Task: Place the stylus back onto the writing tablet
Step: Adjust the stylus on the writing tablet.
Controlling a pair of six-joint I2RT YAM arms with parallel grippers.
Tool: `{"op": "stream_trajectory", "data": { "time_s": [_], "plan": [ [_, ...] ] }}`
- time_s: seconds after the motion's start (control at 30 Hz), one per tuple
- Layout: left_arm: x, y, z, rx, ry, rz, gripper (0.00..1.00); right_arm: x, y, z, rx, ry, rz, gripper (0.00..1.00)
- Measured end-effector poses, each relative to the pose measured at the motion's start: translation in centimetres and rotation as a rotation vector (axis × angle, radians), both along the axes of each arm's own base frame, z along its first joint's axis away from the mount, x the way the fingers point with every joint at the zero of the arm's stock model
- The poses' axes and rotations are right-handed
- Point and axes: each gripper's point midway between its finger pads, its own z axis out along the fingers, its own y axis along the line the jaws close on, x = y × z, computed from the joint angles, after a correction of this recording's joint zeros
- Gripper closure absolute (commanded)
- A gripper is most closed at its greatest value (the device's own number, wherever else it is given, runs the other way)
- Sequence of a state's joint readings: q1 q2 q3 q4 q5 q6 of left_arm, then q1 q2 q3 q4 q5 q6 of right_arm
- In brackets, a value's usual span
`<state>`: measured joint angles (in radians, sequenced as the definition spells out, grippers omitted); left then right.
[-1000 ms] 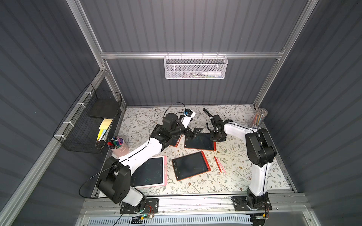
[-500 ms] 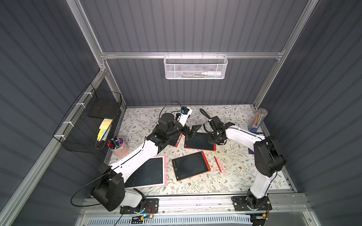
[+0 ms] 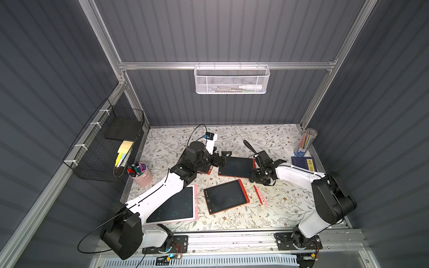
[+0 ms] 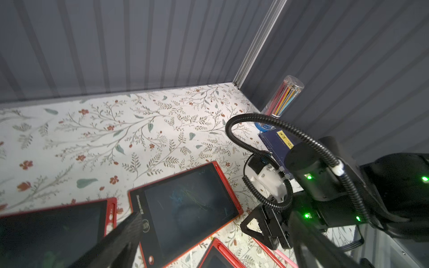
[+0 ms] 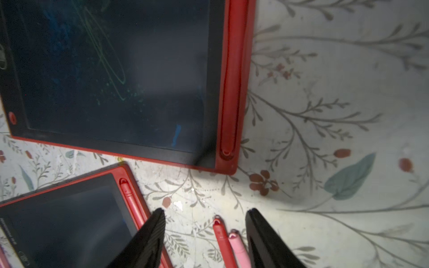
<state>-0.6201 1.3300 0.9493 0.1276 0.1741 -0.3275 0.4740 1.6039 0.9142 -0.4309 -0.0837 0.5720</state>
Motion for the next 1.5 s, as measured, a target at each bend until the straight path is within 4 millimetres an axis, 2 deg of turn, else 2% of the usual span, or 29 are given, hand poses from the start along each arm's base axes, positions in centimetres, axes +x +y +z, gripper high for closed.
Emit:
{"op": "stream_trajectory", "data": {
  "time_s": [0.2,0.27,0.43,0.57,0.87,1.03,1.3,1.5],
  "plan": [
    [0.8,-0.3,-1.7,-0.019,0.066,0.031,0.01,0.1,1.7,1.4,0.116,-0.044,0.021,0.12],
    [1.0,-0.4,-2.2,-0.025,0.078,0.039,0.01,0.1,2.1,1.9,0.144,-0.056,0.029,0.01],
    [1.4,-0.7,-3.2,-0.03,0.098,0.045,0.0,0.1,2.9,2.9,0.197,-0.077,0.05,0.01],
    [1.9,-1.1,-4.7,-0.017,0.119,0.048,0.01,0.0,3.2,2.9,0.22,-0.078,0.061,0.01],
    [2.8,-1.3,-10.5,0.062,0.224,0.061,0.0,0.2,4.5,2.7,0.285,-0.074,0.08,0.01],
    [2.8,-1.4,-12.8,0.092,0.269,0.058,0.01,0.0,5.0,1.6,0.304,-0.039,0.088,0.01],
    [2.8,-1.3,-16.5,0.145,0.34,0.067,0.01,0.4,5.8,1.8,0.352,-0.046,0.091,0.01],
    [2.4,-1.2,-20.0,0.19,0.405,0.064,0.01,-0.1,5.7,1.0,0.356,-0.035,0.085,0.01]
  ]
}}
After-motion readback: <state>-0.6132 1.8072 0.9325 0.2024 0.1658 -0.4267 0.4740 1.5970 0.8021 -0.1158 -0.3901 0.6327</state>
